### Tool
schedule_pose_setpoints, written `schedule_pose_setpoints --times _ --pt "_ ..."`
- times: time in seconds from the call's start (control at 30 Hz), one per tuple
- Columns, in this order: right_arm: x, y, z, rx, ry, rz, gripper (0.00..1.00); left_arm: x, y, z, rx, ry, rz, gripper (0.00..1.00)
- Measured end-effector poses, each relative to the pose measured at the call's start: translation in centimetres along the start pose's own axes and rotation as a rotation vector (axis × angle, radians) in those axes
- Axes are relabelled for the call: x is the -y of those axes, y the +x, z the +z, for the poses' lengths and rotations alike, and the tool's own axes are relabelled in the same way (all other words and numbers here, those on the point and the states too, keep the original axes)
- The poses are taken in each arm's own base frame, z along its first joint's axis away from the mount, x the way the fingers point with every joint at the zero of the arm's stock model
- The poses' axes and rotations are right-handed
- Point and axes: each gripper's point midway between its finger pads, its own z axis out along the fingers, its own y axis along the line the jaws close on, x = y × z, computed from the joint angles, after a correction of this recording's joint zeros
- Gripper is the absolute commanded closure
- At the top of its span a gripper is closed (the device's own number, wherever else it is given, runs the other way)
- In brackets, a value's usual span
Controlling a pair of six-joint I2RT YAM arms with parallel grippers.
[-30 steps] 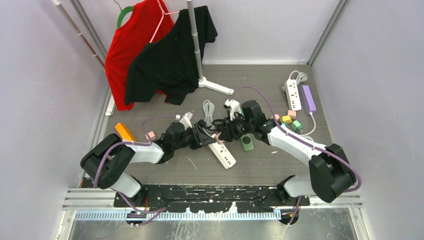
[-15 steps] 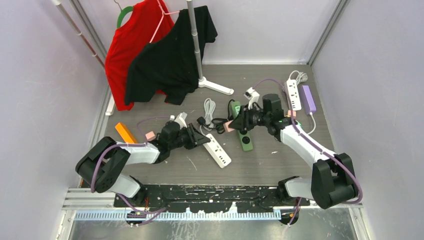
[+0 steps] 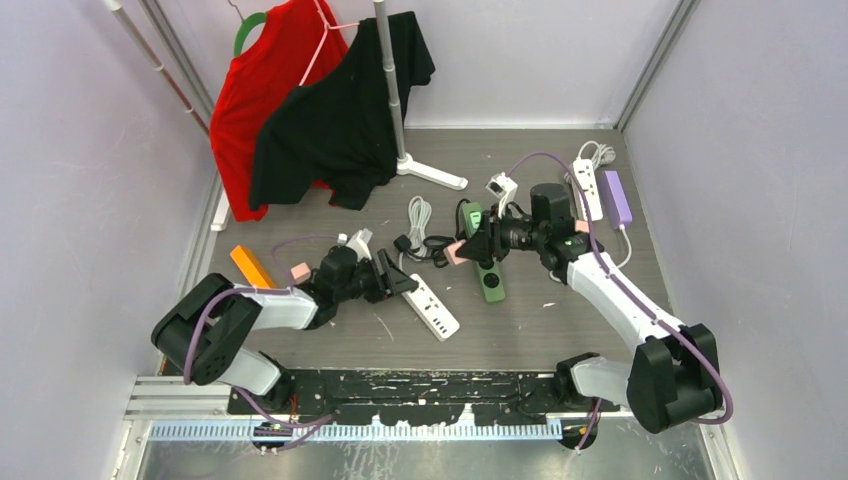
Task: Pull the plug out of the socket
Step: Remove the plug from the socket, then place the plug at the center of the board.
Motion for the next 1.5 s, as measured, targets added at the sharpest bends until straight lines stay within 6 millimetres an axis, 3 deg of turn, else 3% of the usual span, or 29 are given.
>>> schedule_pose_setpoints --times 0.1,0.2,0.33,0.4,0.47,0.6,0.7,0.8,1.03,1.3,1.5 --pt "0.1 0.0 -0.5 -0.001 -0.018 0.008 0.99 -1.9 0.9 -0.4 -0.020 -0.058 0.020 0.27" --pt "-0.5 0.3 -0.7 -0.014 -0.058 0.016 0.99 -1.8 0.7 -1.3 -0.005 -0.074 0.060 0.23" --pt "-1.1 0.7 -0.4 -0.040 -0.111 0.043 0.99 -0.2 -0.8 -3.7 0.066 -0.064 0.164 0.21" --pt "-1.1 0.9 -0.2 -0.053 -0.125 0.063 0.99 0.9 -1.7 -5.0 0.108 -0.042 0.226 0.14" --pt "-1.1 1.2 -0.1 -0.067 -0.139 0.084 0.99 1.9 -2.4 -6.5 0.158 -0.015 0.288 0.01" --pt "-1.5 1.5 0.0 -0.083 -0.166 0.111 0.99 3.3 -2.8 -9.3 0.260 0.069 0.369 0.01" --pt "-1.7 1.7 0.1 -0.095 -0.188 0.139 0.99 3.1 -2.3 -10.2 0.300 0.116 0.395 0.00" --pt "-1.6 2.0 0.4 -0.109 -0.204 0.175 0.99 3.1 -1.7 -10.6 0.300 0.149 0.413 0.00" --pt "-1.3 2.6 0.9 -0.137 -0.219 0.250 0.98 5.2 -0.9 -10.4 0.254 0.229 0.504 0.05" --pt "-1.2 2.6 1.2 -0.142 -0.233 0.285 0.97 9.0 4.1 -9.2 0.190 0.274 0.851 0.03" --pt "-0.7 3.2 1.8 -0.165 -0.232 0.347 0.97 7.8 4.6 -7.1 0.161 0.199 1.051 0.02"
